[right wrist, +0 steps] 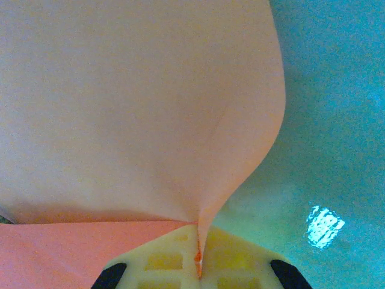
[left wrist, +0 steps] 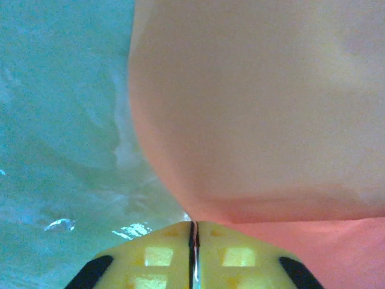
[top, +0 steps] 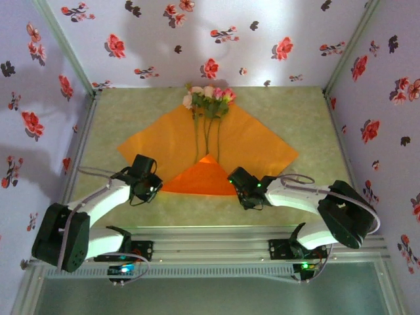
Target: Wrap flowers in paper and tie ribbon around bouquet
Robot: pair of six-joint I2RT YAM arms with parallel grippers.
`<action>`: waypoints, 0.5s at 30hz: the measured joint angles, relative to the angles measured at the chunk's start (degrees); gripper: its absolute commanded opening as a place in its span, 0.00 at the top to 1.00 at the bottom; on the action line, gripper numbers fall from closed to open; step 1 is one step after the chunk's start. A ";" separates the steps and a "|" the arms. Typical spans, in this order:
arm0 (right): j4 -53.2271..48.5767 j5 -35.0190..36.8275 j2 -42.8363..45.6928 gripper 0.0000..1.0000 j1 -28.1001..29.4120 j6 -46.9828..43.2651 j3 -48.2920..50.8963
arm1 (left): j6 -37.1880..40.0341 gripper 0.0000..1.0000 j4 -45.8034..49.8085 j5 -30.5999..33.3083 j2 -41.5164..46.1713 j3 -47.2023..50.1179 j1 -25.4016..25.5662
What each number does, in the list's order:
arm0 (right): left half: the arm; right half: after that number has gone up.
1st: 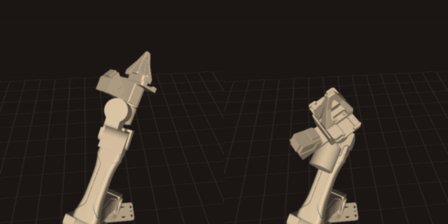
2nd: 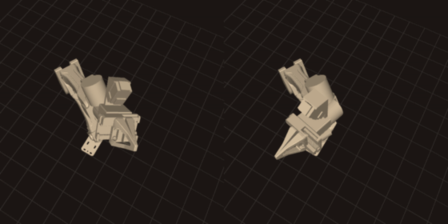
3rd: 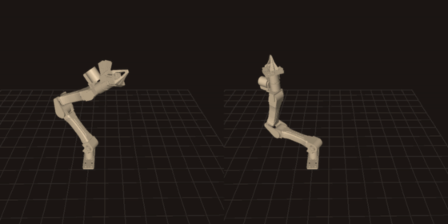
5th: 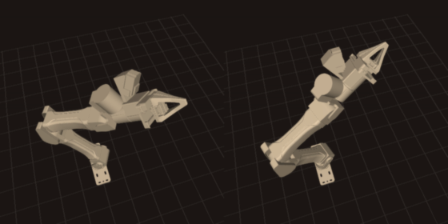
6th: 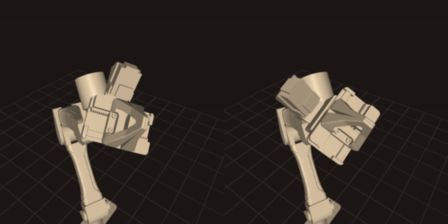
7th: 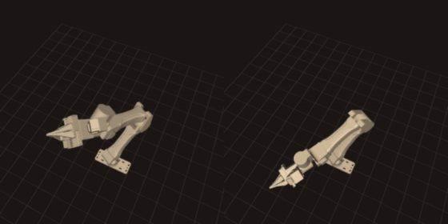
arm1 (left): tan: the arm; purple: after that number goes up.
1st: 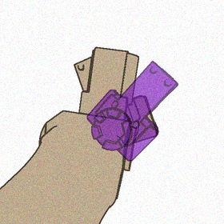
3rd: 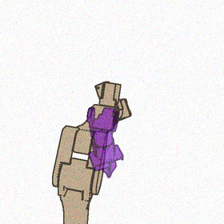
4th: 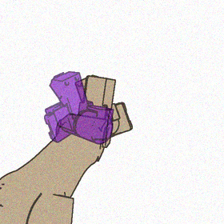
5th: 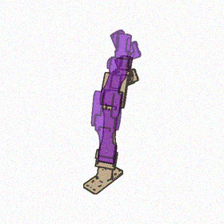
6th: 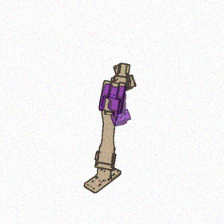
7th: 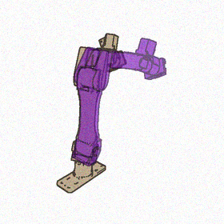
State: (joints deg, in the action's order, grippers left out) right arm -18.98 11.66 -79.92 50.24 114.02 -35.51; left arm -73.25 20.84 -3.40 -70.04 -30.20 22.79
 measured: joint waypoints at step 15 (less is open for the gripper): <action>-9.27 -2.34 0.13 0.39 -0.92 -6.32 -5.90 | 7.39 1.00 1.36 2.16 3.82 0.26 1.79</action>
State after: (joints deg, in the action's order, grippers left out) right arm -28.25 9.32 -79.79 49.32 107.70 -41.41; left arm -65.87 22.20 -1.23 -66.22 -29.93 24.58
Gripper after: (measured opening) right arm 0.587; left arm 0.034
